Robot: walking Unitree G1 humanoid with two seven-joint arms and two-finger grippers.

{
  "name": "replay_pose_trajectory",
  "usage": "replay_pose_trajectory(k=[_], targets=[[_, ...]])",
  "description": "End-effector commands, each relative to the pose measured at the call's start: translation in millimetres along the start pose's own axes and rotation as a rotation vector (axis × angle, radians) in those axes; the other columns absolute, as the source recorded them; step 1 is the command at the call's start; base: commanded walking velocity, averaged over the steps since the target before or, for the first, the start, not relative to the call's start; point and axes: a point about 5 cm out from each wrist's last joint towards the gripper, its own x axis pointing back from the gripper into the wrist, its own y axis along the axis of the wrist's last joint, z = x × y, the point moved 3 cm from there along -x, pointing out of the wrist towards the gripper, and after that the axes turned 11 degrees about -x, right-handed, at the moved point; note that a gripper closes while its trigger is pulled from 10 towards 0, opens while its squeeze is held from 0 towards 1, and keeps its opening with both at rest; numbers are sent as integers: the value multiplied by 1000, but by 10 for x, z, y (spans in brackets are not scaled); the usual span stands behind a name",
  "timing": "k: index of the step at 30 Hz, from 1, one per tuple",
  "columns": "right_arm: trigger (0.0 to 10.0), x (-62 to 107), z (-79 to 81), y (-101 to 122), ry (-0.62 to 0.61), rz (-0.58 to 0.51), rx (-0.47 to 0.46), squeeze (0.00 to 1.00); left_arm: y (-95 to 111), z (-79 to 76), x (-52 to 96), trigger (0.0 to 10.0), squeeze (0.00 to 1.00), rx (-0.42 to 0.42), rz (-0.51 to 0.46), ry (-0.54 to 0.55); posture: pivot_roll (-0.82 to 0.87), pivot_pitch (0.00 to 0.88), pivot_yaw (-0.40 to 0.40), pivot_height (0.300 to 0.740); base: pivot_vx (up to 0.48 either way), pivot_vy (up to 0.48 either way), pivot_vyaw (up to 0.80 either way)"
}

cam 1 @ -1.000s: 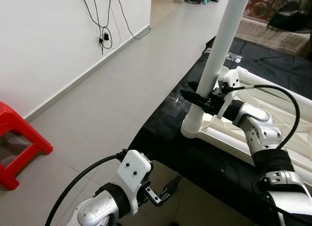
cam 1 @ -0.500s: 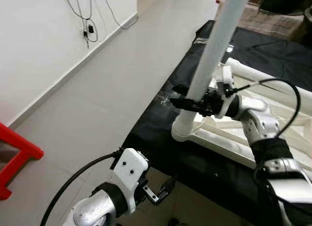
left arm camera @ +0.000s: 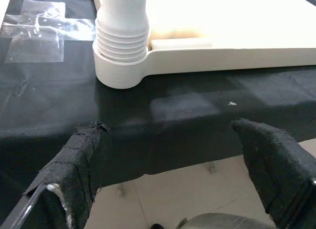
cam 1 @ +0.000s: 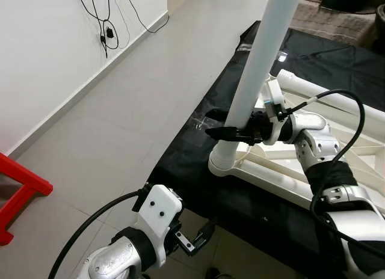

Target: Building children table

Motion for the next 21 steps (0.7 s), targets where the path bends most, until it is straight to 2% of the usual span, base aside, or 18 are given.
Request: replay_pose_trajectory(k=[1,5,7,12,21], targets=[[10000,-92,103,-373,68,60,-144,0,2,-42,32,10000,0,6,9,-21,268,251,-53,740,0,0,0],[10000,-131,117,-363,87,43,-140,0,4,-38,33,10000,0,4,9,-22,264,249,-52,740,0,0,0],[10000,-165,98,-376,71,-7,-148,0,11,-43,25,10000,0,0,7,-26,266,242,-54,740,0,0,0],[10000,-138,93,-418,36,-47,-164,0,20,-41,20,10000,0,-2,3,-24,270,236,-52,740,0,0,0],[10000,48,185,-577,-86,-50,-147,0,20,-13,-11,10000,0,-11,1,-24,260,235,-40,740,0,0,0]])
